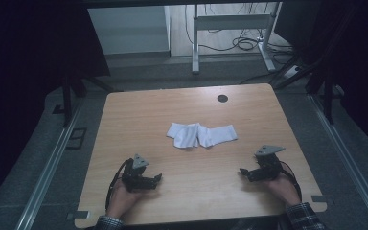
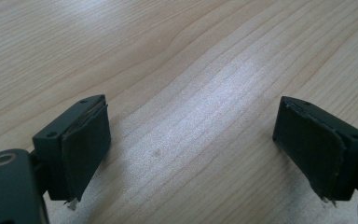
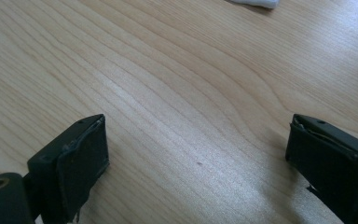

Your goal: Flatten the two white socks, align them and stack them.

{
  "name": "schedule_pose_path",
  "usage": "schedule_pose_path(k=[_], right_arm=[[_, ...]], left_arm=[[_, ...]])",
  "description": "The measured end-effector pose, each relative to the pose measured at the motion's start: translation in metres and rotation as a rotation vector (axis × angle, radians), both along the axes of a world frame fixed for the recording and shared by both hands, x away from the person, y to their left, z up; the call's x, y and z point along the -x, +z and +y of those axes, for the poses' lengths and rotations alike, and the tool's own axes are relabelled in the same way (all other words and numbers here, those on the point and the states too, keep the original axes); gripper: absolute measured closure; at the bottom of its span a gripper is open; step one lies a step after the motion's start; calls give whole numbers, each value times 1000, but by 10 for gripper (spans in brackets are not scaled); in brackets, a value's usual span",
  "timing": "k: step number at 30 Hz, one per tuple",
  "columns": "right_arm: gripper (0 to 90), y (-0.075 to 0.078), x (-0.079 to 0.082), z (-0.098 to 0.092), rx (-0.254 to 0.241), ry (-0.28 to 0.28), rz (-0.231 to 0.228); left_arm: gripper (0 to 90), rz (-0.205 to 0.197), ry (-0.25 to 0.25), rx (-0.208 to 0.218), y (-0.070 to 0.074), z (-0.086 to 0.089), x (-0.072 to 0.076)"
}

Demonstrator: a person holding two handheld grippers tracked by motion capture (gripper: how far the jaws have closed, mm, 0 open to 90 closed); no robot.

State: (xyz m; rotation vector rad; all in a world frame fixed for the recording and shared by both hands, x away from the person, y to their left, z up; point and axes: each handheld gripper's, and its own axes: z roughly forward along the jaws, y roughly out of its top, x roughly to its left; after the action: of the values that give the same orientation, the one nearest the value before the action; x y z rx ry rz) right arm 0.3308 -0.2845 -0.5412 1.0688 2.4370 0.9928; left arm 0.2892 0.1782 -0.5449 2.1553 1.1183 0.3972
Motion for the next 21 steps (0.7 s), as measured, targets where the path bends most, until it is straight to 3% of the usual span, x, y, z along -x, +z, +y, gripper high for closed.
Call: schedule_pose_path(k=[15, 21], right_arm=[[72, 3, -1, 1, 11, -10, 22], [72, 9, -2, 0, -36, -19, 30]], left_arm=[[111, 0, 0, 0, 0, 0, 0], [111, 0, 1, 0, 0, 0, 0]])
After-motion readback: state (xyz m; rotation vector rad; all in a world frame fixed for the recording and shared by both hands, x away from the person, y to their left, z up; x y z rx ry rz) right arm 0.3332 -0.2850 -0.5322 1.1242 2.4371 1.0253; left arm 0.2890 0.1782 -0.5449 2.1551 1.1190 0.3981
